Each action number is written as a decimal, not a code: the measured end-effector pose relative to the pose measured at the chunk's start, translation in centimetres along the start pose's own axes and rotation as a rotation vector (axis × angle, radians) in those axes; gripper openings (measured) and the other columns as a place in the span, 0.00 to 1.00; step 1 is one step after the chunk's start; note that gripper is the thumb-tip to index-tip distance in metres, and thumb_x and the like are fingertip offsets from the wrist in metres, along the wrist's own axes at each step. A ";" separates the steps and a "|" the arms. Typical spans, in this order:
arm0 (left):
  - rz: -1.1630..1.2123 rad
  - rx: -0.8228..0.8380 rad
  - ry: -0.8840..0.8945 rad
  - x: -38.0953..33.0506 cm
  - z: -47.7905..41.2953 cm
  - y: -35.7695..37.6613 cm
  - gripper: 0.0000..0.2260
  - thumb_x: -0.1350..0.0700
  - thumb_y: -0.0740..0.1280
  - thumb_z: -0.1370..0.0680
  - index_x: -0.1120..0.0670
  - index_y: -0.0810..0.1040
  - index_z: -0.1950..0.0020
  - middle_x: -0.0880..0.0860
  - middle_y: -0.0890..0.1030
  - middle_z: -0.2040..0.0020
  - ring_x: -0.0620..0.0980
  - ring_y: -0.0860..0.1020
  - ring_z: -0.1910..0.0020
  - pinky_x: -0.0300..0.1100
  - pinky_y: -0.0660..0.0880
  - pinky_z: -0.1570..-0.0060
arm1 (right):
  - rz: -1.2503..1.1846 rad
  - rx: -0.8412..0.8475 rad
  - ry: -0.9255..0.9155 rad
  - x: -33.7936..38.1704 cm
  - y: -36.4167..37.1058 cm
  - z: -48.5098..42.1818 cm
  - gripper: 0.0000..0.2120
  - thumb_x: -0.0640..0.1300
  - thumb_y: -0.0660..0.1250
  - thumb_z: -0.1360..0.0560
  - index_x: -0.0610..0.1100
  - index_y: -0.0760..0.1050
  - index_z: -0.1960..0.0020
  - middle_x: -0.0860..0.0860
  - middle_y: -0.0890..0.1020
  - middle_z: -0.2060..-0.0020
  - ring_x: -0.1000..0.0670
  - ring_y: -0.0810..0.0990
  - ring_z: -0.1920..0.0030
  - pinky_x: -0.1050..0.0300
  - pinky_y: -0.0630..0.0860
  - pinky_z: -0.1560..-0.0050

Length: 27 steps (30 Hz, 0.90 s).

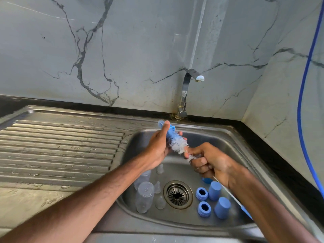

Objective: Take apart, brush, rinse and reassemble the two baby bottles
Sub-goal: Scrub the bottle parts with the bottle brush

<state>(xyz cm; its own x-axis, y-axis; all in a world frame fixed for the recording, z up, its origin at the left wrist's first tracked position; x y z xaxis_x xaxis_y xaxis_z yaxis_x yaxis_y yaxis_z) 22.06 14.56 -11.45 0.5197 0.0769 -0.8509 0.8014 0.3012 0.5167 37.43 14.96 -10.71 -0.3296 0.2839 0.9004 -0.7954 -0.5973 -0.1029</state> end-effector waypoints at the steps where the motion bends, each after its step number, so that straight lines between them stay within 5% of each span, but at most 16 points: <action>1: -0.002 0.019 -0.008 0.4 0.0 0.4 0.17 0.47 0.60 0.15 0.61 0.74 0.39 0.60 0.84 0.51 0.54 0.83 0.54 0.51 0.82 0.48 | 0.028 -0.051 -0.033 0.1 -0.8 0.0 0.14 0.46 0.59 0.17 0.46 0.79 0.58 0.54 0.62 0.76 0.56 0.56 0.78 0.65 0.54 0.81; 3: -0.074 0.057 -0.021 1.4 0.0 0.9 0.18 0.46 0.61 0.15 0.61 0.76 0.41 0.60 0.85 0.50 0.52 0.84 0.55 0.48 0.83 0.51 | 0.309 -0.278 -0.199 1.0 -1.8 0.1 0.17 0.49 0.64 0.17 0.43 0.81 0.60 0.53 0.72 0.78 0.54 0.66 0.79 0.61 0.64 0.77; 6: -0.135 0.034 -0.013 2.3 0.1 1.3 0.22 0.43 0.62 0.16 0.63 0.77 0.39 0.61 0.86 0.50 0.53 0.85 0.56 0.45 0.82 0.59 | 0.819 -0.608 -0.426 2.8 -0.9 1.0 0.18 0.52 0.65 0.19 0.43 0.79 0.63 0.46 0.82 0.67 0.41 0.82 0.62 0.51 0.77 0.61; 9: 0.002 -0.226 0.008 1.0 -0.7 -1.0 0.18 0.44 0.62 0.16 0.59 0.77 0.51 0.60 0.83 0.54 0.57 0.83 0.56 0.48 0.83 0.61 | 0.942 -0.601 -0.491 2.9 1.1 0.6 0.17 0.53 0.64 0.20 0.42 0.80 0.59 0.46 0.81 0.65 0.40 0.81 0.60 0.52 0.74 0.61; 12: 0.062 -0.379 0.007 -0.4 -1.7 -3.4 0.17 0.44 0.62 0.16 0.59 0.74 0.51 0.61 0.77 0.54 0.54 0.80 0.64 0.49 0.80 0.59 | 0.822 -0.418 -0.489 2.1 2.9 0.1 0.18 0.52 0.66 0.20 0.43 0.81 0.63 0.51 0.80 0.74 0.51 0.79 0.72 0.58 0.70 0.69; 14: 0.057 -0.378 0.002 -0.6 -2.1 -4.1 0.20 0.43 0.62 0.16 0.61 0.73 0.48 0.61 0.77 0.55 0.53 0.79 0.66 0.49 0.79 0.60 | 0.479 -0.229 -0.344 1.1 2.9 -0.8 0.17 0.51 0.65 0.19 0.44 0.83 0.61 0.53 0.76 0.78 0.54 0.71 0.79 0.62 0.65 0.75; 17: -0.002 -0.334 0.015 -0.9 -2.7 -4.4 0.23 0.39 0.61 0.17 0.60 0.76 0.50 0.58 0.81 0.62 0.52 0.81 0.67 0.48 0.80 0.60 | 0.017 0.058 -0.084 -0.4 2.8 -1.2 0.14 0.49 0.62 0.16 0.46 0.79 0.56 0.55 0.65 0.77 0.56 0.57 0.78 0.65 0.54 0.80; 19: -0.049 -0.349 0.048 -1.2 -2.9 -4.8 0.24 0.38 0.61 0.17 0.59 0.77 0.53 0.56 0.82 0.64 0.53 0.82 0.67 0.47 0.81 0.63 | -0.078 0.122 -0.036 -0.7 2.8 -1.0 0.13 0.48 0.60 0.16 0.46 0.77 0.56 0.56 0.62 0.76 0.57 0.55 0.78 0.66 0.52 0.81; 22: -0.268 -0.441 0.088 -1.7 -3.2 -6.0 0.27 0.36 0.60 0.18 0.61 0.78 0.49 0.59 0.81 0.58 0.58 0.83 0.58 0.55 0.83 0.52 | 0.293 -0.110 -0.242 0.3 2.3 -0.7 0.18 0.51 0.63 0.17 0.44 0.82 0.59 0.53 0.72 0.78 0.54 0.65 0.79 0.62 0.62 0.78; 25: -0.266 -0.544 0.136 -2.9 -2.8 -8.5 0.24 0.38 0.61 0.17 0.59 0.77 0.52 0.55 0.81 0.61 0.51 0.81 0.66 0.43 0.81 0.66 | 0.856 -0.444 -0.453 1.7 1.6 0.2 0.20 0.53 0.65 0.20 0.40 0.80 0.63 0.48 0.78 0.74 0.45 0.77 0.70 0.54 0.72 0.69; 27: -0.197 -0.507 0.151 -3.4 -2.8 -9.4 0.20 0.41 0.66 0.19 0.58 0.78 0.54 0.55 0.82 0.62 0.48 0.81 0.69 0.39 0.81 0.70 | 0.915 -0.491 -0.476 2.0 0.9 0.4 0.19 0.54 0.65 0.20 0.40 0.79 0.62 0.47 0.79 0.71 0.43 0.79 0.67 0.51 0.75 0.65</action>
<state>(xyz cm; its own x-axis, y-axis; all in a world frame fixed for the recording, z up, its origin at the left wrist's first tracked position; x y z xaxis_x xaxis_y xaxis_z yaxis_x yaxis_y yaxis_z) 11.97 14.10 -13.64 0.2963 0.0971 -0.9502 0.6171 0.7399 0.2680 36.26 14.74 -8.85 -0.7448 -0.4826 0.4609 -0.5040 -0.0459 -0.8625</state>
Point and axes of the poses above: each hand's wrist, its own z-axis away from the middle knuckle, its own y-axis out of the palm, x = y × z, the point moved 7 cm from there along -z, towards the middle knuckle
